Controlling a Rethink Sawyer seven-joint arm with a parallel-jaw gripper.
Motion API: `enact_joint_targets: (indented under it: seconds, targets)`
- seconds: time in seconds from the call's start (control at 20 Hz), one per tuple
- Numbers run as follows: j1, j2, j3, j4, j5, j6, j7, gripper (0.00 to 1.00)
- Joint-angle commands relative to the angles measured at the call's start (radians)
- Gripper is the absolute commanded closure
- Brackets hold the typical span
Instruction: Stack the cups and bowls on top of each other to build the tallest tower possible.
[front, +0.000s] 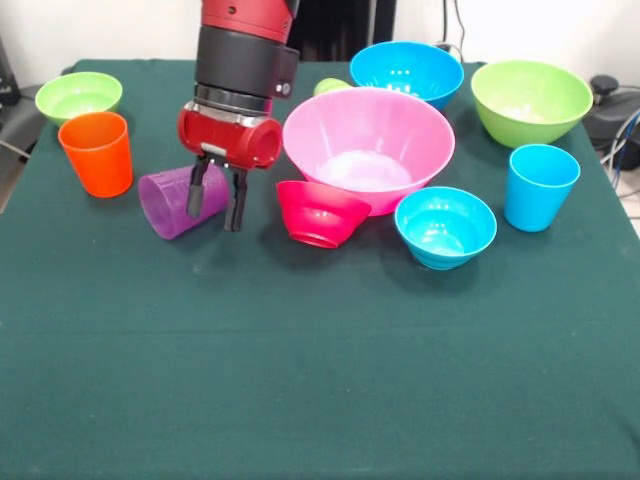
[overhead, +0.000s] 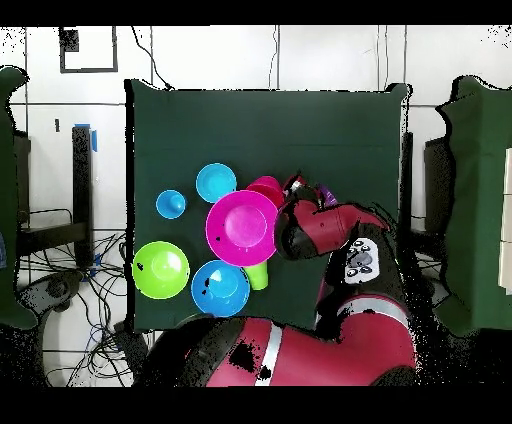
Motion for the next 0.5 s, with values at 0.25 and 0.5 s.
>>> enact_joint_targets:
  seconds: [0.25,0.5]
  targets:
    - [-0.025,-0.008,0.17,0.051,-0.079,0.154,-0.142,0.0]
    - [-0.246,-0.056,0.437,0.149,-0.097,0.295,-0.304,0.0]
